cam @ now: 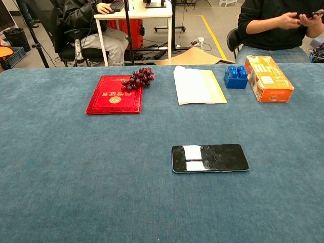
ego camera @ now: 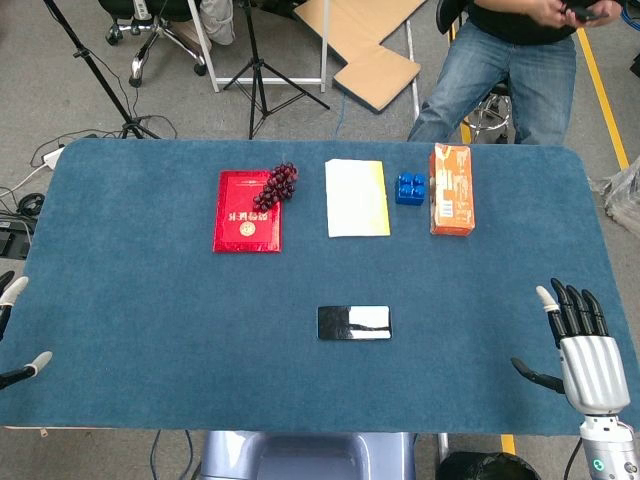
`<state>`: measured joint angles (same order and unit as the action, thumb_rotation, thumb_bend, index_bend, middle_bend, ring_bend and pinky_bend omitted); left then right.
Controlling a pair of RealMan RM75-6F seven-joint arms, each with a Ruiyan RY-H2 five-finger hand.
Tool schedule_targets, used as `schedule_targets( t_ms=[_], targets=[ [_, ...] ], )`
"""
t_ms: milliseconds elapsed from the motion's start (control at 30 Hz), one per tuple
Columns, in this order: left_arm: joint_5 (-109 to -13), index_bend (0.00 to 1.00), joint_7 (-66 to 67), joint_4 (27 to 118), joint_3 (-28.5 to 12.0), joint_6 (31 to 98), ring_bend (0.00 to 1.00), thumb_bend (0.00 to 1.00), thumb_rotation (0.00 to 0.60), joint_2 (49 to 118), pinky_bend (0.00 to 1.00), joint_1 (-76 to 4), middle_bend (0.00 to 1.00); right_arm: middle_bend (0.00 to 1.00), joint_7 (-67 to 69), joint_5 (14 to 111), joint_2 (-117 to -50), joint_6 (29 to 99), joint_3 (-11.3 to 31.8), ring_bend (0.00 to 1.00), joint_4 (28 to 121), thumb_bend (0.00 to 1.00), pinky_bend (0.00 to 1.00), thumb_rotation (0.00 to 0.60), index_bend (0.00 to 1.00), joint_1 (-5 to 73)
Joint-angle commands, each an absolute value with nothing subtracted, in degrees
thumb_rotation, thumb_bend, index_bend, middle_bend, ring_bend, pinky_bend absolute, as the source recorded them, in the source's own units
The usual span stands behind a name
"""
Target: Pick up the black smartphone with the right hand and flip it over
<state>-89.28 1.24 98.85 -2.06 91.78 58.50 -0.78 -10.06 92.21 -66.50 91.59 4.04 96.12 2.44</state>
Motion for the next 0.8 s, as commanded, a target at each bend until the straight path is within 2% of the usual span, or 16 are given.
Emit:
schedule_targets(
  t_ms=[33, 200, 400, 600, 733, 800],
  targets=[
    [-89.4, 0.0, 1.3, 98.8, -2.0, 91.7, 0.0, 0.0, 0.6, 58.5, 0.0, -0.8, 0.0, 0.0, -10.0, 92.2, -66.5, 91.4, 4.0, 0.0, 96.1, 0.0, 0.0, 0.6, 0.01, 2.5],
    [-89.8, 0.0, 0.7, 98.8, -2.0, 91.9, 0.0, 0.0, 0.6, 58.2, 0.0, -0.8, 0.0, 0.0, -9.8, 92.1, -66.5, 90.6, 3.9, 0.0, 96.0, 0.0, 0.0, 0.6, 0.01, 2.8],
    [-90.0, 0.0, 1.1, 99.0, -2.1, 91.7, 0.0, 0.0, 0.6, 58.4, 0.0, -1.1, 0.0, 0.0, -10.3, 93.3, -67.4, 85.1, 2.7, 0.0, 95.6, 0.0, 0.0, 0.6, 0.01, 5.7],
    [-88.1, 0.0, 2.9, 98.9, -2.6, 89.1, 0.0, 0.0, 0.6, 59.4, 0.0, -2.3, 0.0, 0.02, -8.7, 95.3, -70.6, 69.8, 2.7, 0.0, 94.9, 0.01, 0.0, 0.6, 0.09, 15.9],
    [-86.8, 0.0, 3.6, 98.5, -3.0, 88.0, 0.0, 0.0, 0.6, 59.9, 0.0, -2.9, 0.0, 0.08, -7.4, 95.0, -75.4, 61.3, 3.5, 0.0, 92.2, 0.13, 0.0, 0.6, 0.16, 22.3],
    [-86.1, 0.0, 4.1, 98.4, -3.3, 87.6, 0.0, 0.0, 0.6, 60.2, 0.0, -3.1, 0.0, 0.09, -7.9, 95.4, -77.8, 59.6, 3.8, 0.0, 90.4, 0.17, 0.0, 0.6, 0.17, 24.2]
  ],
)
